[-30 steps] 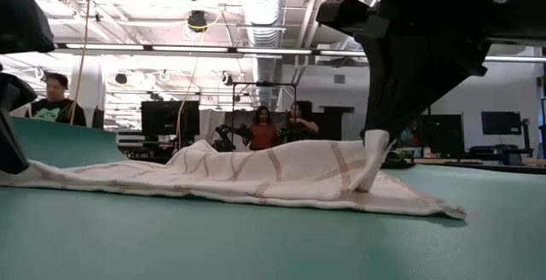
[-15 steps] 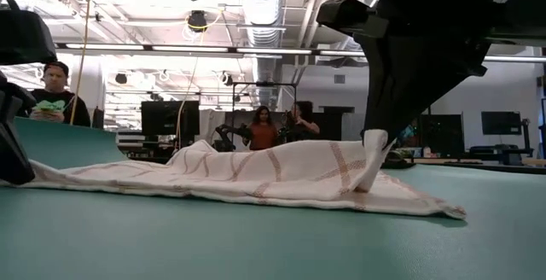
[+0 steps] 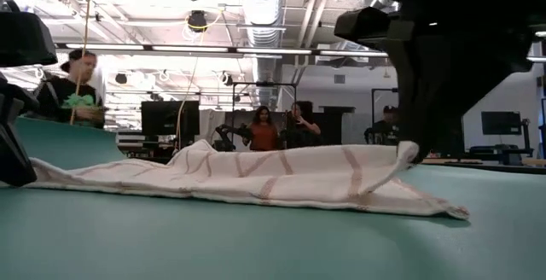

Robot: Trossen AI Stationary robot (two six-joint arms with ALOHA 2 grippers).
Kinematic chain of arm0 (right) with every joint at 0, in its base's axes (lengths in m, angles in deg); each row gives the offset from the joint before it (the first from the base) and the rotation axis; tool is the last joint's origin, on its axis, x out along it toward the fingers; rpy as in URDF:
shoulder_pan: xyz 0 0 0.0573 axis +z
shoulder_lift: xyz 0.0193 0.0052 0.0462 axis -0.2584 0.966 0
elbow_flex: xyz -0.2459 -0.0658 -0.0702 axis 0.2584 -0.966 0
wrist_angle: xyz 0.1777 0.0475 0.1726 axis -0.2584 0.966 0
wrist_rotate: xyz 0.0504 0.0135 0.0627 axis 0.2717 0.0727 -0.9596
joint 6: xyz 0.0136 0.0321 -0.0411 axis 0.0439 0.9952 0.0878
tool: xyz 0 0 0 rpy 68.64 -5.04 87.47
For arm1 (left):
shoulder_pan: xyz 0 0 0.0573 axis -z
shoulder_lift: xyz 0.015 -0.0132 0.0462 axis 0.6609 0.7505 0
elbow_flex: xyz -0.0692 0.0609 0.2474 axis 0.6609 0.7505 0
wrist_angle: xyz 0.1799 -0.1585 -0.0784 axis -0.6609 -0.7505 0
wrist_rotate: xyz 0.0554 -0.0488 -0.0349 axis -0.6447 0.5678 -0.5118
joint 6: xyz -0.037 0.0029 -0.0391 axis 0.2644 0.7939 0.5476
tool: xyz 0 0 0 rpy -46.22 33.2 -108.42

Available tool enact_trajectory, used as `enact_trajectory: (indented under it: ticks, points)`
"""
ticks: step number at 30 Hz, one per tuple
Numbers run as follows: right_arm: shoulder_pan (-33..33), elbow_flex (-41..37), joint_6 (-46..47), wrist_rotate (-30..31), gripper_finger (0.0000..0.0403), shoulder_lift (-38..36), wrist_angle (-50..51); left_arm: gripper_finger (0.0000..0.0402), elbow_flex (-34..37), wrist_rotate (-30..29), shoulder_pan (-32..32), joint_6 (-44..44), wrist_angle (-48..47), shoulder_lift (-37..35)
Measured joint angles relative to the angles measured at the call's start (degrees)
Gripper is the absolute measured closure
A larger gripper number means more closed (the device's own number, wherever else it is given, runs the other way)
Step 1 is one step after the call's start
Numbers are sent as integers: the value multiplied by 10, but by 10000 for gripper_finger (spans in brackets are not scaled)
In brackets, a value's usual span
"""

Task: Roll towel
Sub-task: Roll the white stripe towel

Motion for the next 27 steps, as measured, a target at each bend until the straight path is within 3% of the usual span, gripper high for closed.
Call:
enact_trajectory:
  ticks: [11, 27]
  points:
    - [13, 0, 49, -1, 401, 0, 22, 401, 0, 4, 0, 1, -14, 0]
    - [41, -12, 50, -3, 401, 1, -11, 401, 0, 11, 0, 13, -13, 0]
